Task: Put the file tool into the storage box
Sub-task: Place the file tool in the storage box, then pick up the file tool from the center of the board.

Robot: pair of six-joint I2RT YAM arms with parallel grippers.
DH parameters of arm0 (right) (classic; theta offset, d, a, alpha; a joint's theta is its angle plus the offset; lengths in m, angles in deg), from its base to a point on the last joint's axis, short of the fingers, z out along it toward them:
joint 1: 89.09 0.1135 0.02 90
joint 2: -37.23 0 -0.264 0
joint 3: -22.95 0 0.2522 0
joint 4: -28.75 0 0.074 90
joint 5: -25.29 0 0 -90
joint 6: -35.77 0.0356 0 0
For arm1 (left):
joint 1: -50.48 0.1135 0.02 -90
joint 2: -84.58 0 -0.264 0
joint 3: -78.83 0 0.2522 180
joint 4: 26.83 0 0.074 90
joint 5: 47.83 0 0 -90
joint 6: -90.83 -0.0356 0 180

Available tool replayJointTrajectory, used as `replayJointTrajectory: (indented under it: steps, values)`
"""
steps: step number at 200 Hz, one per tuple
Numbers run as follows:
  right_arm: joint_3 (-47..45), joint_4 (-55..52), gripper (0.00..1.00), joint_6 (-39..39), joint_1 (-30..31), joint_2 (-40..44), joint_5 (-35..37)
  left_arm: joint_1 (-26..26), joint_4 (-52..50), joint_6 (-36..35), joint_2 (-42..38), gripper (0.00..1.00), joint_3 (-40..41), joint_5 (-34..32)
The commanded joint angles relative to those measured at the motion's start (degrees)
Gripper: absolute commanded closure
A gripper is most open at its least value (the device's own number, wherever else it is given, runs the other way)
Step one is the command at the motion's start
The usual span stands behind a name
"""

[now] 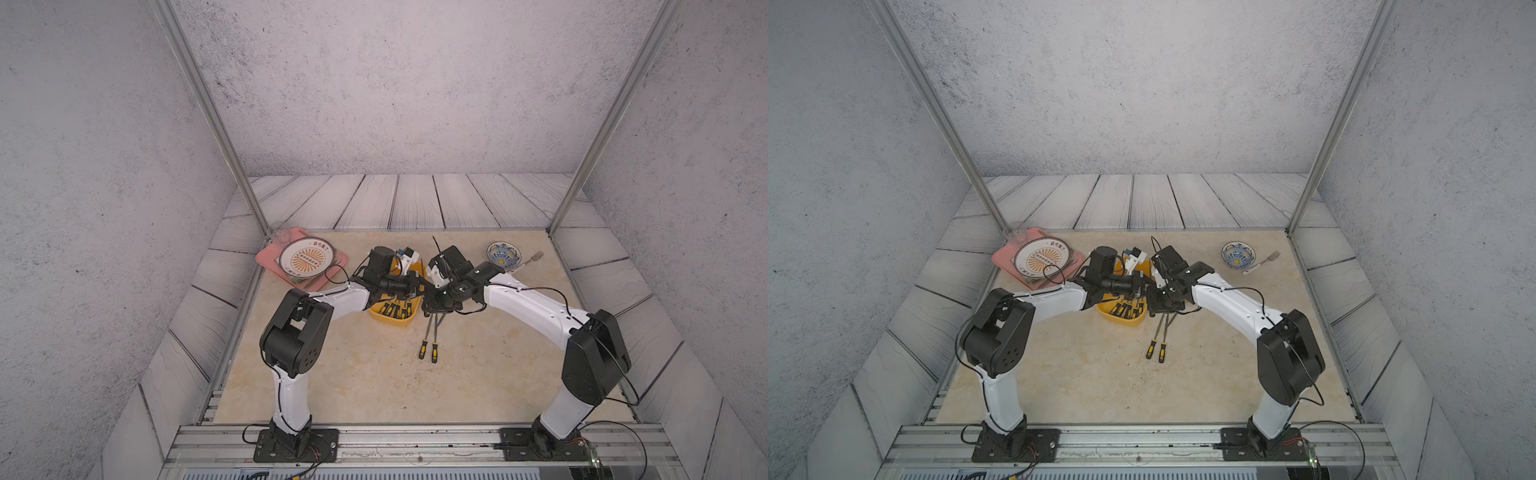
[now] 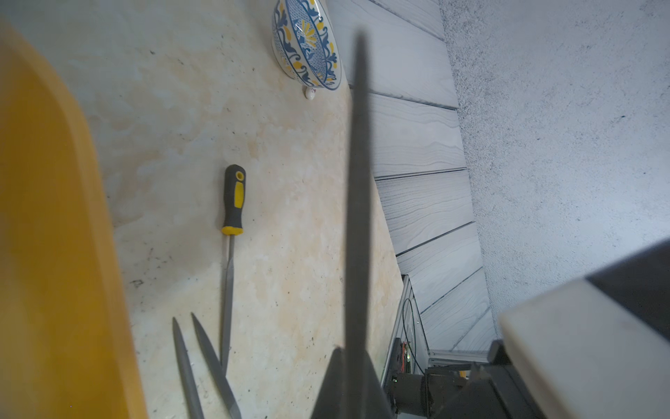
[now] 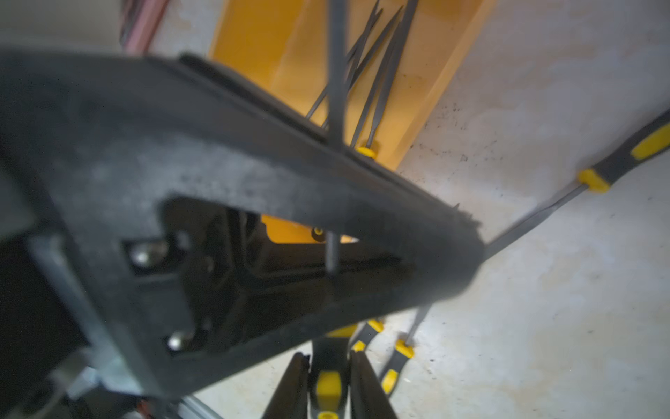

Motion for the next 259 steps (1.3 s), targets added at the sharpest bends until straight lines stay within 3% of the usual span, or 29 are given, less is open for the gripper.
replayJointTrajectory:
  steps: [1, 29, 59, 77, 86, 108, 125, 259]
  values:
    - [0.6, 0.4, 0.67, 0.6, -0.7, 2.2, 2.4, 3.2, -3.3, -2.6, -1.4, 1.00, 1.4, -4.0]
    - [-2.8, 2.1, 0.66, 1.4, -0.7, 3.7, 2.0, 6.5, -10.8, -7.6, -3.1, 1.00, 1.7, -11.1]
    - [-6.5, 3.5, 0.66, 2.3, -0.7, 4.7, 1.2, 5.6, -24.6, -18.1, -1.4, 1.00, -1.8, -22.7]
    - [-8.7, 4.8, 0.66, 3.0, -0.7, 5.4, 1.0, 4.8, -27.4, -19.4, 0.7, 0.98, -3.4, -24.5]
    - [-9.4, 5.0, 0.66, 3.3, -0.7, 5.5, 1.0, 4.3, -28.4, -19.5, 1.5, 0.91, -4.1, -24.8]
    - [-10.4, 4.5, 0.66, 3.7, -0.6, 4.9, 0.7, 3.3, -28.9, -19.7, 1.8, 0.61, -4.9, -24.8]
    - [-10.8, 3.3, 0.64, 3.8, -0.7, 3.6, 0.4, 2.9, -28.8, -19.6, 1.4, 0.53, -5.0, -24.5]
    - [-15.1, -0.6, 0.64, 3.2, 3.5, -6.0, 1.7, 2.6, -28.4, -18.8, -0.7, 0.51, -4.6, -23.8]
